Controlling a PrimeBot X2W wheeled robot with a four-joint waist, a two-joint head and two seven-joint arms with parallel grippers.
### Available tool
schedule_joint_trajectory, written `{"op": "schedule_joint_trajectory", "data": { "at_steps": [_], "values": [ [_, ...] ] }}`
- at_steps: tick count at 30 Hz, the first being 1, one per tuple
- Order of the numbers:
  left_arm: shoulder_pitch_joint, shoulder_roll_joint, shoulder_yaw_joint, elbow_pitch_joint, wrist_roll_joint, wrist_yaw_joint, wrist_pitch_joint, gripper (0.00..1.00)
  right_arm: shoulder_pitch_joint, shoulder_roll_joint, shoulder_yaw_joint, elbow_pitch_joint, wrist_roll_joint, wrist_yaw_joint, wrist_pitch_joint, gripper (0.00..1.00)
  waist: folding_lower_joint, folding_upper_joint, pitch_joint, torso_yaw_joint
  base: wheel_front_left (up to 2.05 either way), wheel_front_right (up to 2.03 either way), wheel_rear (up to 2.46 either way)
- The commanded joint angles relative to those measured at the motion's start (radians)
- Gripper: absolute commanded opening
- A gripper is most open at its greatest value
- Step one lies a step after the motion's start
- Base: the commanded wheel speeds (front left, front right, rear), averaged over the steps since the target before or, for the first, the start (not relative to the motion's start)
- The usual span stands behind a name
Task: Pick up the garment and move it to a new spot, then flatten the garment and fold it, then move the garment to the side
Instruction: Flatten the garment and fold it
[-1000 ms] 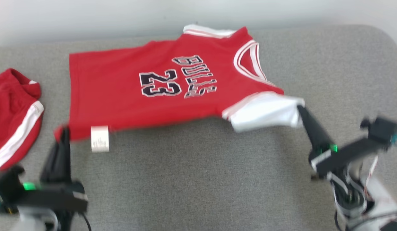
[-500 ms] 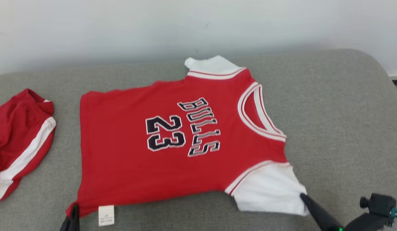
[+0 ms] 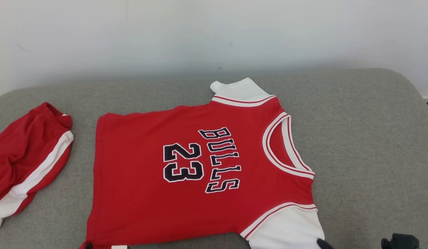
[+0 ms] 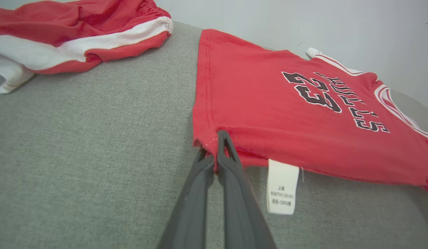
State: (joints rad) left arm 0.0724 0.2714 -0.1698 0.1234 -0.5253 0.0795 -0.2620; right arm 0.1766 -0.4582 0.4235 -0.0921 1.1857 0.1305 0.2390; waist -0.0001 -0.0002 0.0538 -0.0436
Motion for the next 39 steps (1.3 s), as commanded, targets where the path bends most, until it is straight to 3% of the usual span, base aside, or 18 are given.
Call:
{"op": "schedule_joint_trajectory", "data": {
  "at_steps": [1,14,27,39],
  "values": [
    [-0.013,-0.002,0.007,0.010,0.008,-0.005,-0.004,0.00,-0.001,0.019,-0.029,-0.014,-0.010,0.000,0.008,0.00,0.0001,0.0002,-0.002,-0.004,0.00,0.00,0.00],
    [-0.130,0.012,0.012,0.031,0.055,-0.043,-0.004,0.00,-0.152,0.208,-0.181,0.013,-0.051,0.000,0.068,0.00,0.0001,0.0002,-0.002,-0.027,0.00,0.00,0.00],
    [-0.277,0.038,0.009,0.135,0.041,-0.085,0.010,0.00,-0.428,0.318,-0.265,0.246,-0.144,0.000,0.140,0.00,0.0001,0.0002,0.041,-0.033,0.00,0.00,0.00],
    [-0.398,0.032,-0.018,0.232,0.055,-0.117,0.005,0.00,-0.706,0.366,-0.266,0.519,-0.231,0.000,0.107,0.00,0.0001,0.0002,0.106,-0.014,0.00,0.00,0.00]
  ]
}}
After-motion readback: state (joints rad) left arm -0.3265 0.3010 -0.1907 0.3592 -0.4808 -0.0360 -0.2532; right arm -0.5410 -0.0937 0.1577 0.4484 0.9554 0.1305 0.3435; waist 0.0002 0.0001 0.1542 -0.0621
